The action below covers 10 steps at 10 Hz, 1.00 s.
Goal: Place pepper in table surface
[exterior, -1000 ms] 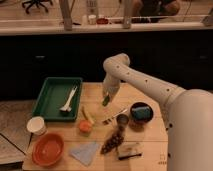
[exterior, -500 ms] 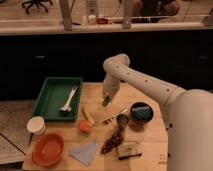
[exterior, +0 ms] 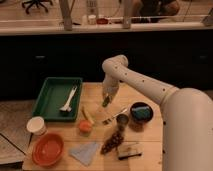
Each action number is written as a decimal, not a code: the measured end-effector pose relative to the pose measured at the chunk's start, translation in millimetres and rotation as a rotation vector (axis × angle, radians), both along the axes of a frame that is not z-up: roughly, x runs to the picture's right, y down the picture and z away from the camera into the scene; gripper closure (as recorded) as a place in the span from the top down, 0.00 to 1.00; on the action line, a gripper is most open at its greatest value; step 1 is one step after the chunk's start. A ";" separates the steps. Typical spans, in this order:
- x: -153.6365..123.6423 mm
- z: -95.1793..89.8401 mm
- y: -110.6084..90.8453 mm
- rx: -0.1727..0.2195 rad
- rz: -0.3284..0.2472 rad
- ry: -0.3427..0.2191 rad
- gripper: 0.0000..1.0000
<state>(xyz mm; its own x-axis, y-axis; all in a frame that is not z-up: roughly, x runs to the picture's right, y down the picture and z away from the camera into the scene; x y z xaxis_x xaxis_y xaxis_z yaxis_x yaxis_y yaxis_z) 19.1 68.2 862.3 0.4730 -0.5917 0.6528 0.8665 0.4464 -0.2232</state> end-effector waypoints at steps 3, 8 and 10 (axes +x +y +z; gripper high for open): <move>-4.0 16.8 8.5 -0.034 -0.014 0.001 0.74; -3.9 28.5 14.2 -0.065 -0.026 0.001 0.80; -2.8 29.2 14.8 -0.071 -0.027 0.001 0.80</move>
